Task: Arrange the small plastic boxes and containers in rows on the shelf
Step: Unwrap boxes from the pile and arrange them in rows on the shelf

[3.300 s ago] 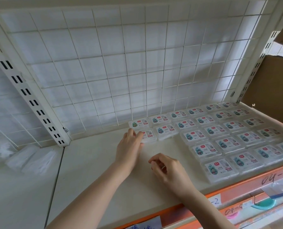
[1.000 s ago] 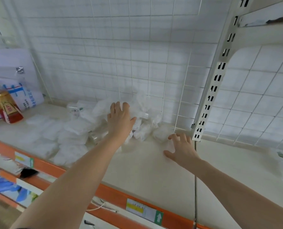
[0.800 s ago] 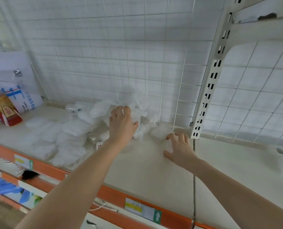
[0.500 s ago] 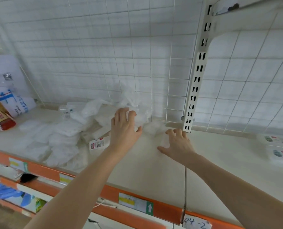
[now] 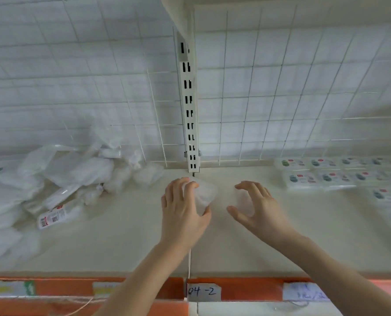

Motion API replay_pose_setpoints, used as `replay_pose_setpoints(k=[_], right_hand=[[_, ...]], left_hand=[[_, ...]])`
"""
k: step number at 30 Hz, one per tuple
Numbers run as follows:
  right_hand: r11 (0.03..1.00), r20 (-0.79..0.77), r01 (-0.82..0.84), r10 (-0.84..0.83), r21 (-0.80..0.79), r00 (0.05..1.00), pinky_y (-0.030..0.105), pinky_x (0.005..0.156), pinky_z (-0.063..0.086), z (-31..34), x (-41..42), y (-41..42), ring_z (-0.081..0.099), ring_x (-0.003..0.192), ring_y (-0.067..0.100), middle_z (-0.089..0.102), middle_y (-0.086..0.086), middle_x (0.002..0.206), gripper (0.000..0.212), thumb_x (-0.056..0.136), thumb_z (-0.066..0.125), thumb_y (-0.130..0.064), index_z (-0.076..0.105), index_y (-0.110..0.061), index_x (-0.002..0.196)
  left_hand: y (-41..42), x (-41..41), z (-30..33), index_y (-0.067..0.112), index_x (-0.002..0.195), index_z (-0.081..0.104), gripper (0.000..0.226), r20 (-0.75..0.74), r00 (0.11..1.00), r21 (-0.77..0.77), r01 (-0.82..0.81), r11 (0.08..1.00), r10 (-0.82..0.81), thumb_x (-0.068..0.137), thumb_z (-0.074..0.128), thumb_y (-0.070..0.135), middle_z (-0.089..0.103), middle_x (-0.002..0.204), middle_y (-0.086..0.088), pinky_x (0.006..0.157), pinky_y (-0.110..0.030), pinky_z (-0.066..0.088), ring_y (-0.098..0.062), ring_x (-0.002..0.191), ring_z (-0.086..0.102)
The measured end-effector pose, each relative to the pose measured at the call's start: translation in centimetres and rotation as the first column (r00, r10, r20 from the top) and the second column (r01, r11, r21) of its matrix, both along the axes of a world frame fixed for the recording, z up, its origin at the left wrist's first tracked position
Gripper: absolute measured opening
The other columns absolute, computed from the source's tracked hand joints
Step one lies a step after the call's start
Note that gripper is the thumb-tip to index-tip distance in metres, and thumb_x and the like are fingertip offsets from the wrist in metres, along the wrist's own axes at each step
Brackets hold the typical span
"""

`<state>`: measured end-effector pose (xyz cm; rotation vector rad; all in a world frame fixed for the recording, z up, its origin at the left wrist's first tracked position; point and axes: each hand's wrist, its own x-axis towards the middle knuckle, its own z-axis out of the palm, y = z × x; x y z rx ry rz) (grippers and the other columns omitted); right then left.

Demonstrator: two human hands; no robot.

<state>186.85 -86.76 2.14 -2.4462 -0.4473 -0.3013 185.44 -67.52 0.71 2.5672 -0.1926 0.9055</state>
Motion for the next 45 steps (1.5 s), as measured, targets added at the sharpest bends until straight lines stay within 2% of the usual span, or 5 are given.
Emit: replay_pose_setpoints(k=[12,17,23,33,45], right_hand=[[0.991,-0.021,0.130,-0.130,-0.014,0.991,0.024,0.096,0.038,-1.7,-4.0,-11.4,0.038,0.127,0.012,0.043,-0.007,0.138,0.069,0.071,0.050,-0.068,0.053,-0.025,0.125],[0.989,-0.022,0.141,-0.142,-0.047,0.990,0.028,0.098,0.040,-1.8,-4.1,-11.9,0.028,0.131,0.013,0.036,-0.005,0.142,0.069,0.072,0.046,-0.063,0.047,-0.024,0.129],[0.974,-0.040,0.065,-0.075,-0.218,0.996,0.035,0.104,0.035,-1.8,-4.1,-11.7,0.020,0.136,0.013,0.028,-0.009,0.146,0.066,0.078,0.047,-0.059,0.035,-0.030,0.136],[0.963,0.033,0.035,-0.045,0.269,0.998,0.012,0.098,0.034,-1.3,-4.3,-12.5,0.043,0.119,0.006,0.042,-0.011,0.123,0.052,0.085,0.051,-0.047,0.045,-0.018,0.129],[0.970,0.098,0.019,-0.044,0.241,0.994,0.008,0.086,0.040,1.4,-4.7,-14.1,0.041,0.113,0.001,0.030,-0.018,0.123,0.071,0.077,0.061,-0.055,0.033,-0.025,0.135]], left_hand=[[-12.0,0.5,0.1,0.015,0.104,0.053,0.046,0.005,0.959,-0.233,0.276,0.932,-0.283,0.080,0.053,0.054,0.053,0.103,0.002,0.081,-0.018,0.040,-0.013,0.096,0.047],[-13.5,0.7,-0.5,0.024,0.084,0.049,0.042,-0.115,0.954,-0.599,0.157,0.786,-0.278,0.079,0.040,0.064,0.053,0.087,0.002,0.063,-0.023,0.047,-0.010,0.081,0.055],[-13.3,-0.1,-0.9,0.017,0.073,0.050,0.040,-0.212,0.919,-0.700,0.094,0.708,-0.331,0.085,0.056,0.055,0.061,0.068,0.005,0.052,-0.013,0.040,-0.012,0.067,0.059],[-15.3,-1.0,1.8,0.014,0.100,0.052,0.010,-0.198,0.825,-0.951,-0.031,0.308,-0.529,0.093,0.052,0.021,0.070,0.092,-0.005,0.066,-0.038,0.058,-0.024,0.087,0.069],[-18.8,-1.2,4.0,0.012,0.100,0.052,0.023,-0.125,0.804,-0.965,0.039,0.260,-0.582,0.084,0.057,0.027,0.072,0.084,-0.002,0.065,-0.022,0.054,-0.017,0.082,0.069]])
